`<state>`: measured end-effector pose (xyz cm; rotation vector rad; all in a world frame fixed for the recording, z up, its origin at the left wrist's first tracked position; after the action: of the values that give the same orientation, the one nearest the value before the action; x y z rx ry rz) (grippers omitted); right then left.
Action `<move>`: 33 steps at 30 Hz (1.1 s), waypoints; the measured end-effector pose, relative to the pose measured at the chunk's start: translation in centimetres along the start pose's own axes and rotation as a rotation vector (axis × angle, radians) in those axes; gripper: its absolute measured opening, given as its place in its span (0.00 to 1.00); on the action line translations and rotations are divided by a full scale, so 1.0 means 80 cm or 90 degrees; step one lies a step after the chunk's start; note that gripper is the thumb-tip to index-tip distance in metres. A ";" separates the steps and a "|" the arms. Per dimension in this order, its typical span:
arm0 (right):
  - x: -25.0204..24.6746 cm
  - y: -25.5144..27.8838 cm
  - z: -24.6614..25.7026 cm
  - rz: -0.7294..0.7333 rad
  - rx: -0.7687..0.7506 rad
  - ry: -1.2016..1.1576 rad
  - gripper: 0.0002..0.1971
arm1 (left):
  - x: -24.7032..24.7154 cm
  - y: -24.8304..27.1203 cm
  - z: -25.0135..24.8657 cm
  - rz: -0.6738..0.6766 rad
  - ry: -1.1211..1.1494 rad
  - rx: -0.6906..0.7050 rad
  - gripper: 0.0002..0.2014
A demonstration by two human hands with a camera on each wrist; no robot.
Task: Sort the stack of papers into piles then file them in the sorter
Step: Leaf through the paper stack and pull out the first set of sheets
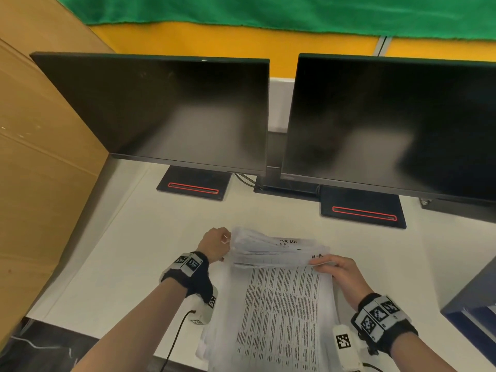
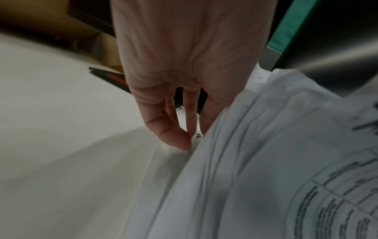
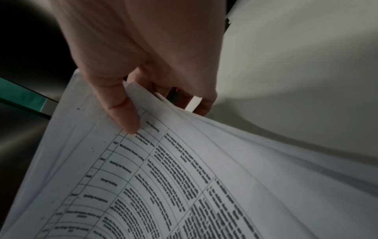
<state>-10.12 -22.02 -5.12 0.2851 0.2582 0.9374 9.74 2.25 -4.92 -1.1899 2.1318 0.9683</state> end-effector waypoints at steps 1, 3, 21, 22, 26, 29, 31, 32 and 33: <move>-0.001 0.000 0.001 -0.002 -0.002 -0.001 0.09 | -0.002 -0.001 -0.001 -0.005 -0.033 0.004 0.07; 0.001 -0.001 0.002 0.001 0.000 -0.001 0.09 | 0.001 -0.004 -0.001 0.005 -0.075 0.023 0.10; 0.027 -0.004 0.015 0.079 0.000 -0.022 0.15 | -0.045 0.009 -0.055 -0.141 0.064 0.220 0.20; 0.027 -0.004 0.016 0.072 -0.003 -0.023 0.14 | -0.043 0.010 -0.059 -0.122 0.089 0.226 0.20; 0.004 -0.007 0.005 -0.068 -0.025 -0.009 0.07 | -0.007 0.030 -0.059 0.137 0.268 0.173 0.09; 0.001 -0.008 -0.003 -0.066 -0.012 -0.075 0.08 | 0.029 0.063 -0.056 0.327 0.298 0.132 0.10; 0.006 -0.009 -0.007 -0.032 0.004 -0.096 0.09 | 0.040 0.074 -0.049 0.383 0.325 0.112 0.13; 0.008 -0.009 -0.006 -0.023 0.005 -0.089 0.10 | 0.041 0.075 -0.046 0.384 0.344 0.091 0.15; 0.008 -0.011 -0.009 -0.027 0.010 -0.078 0.11 | 0.039 0.073 -0.043 0.375 0.367 0.057 0.20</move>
<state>-9.35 -21.87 -6.11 0.3497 0.1585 0.8734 2.84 0.06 -3.07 -0.8731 3.0600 0.7979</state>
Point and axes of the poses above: each hand's wrist, its own y-axis away from the middle knuckle, its own x-axis out of the palm, z = x × y, the point moved 9 cm from there along -y, towards the middle knuckle, and after that the axes turned 9 degrees about -z, right-handed, at the moved point
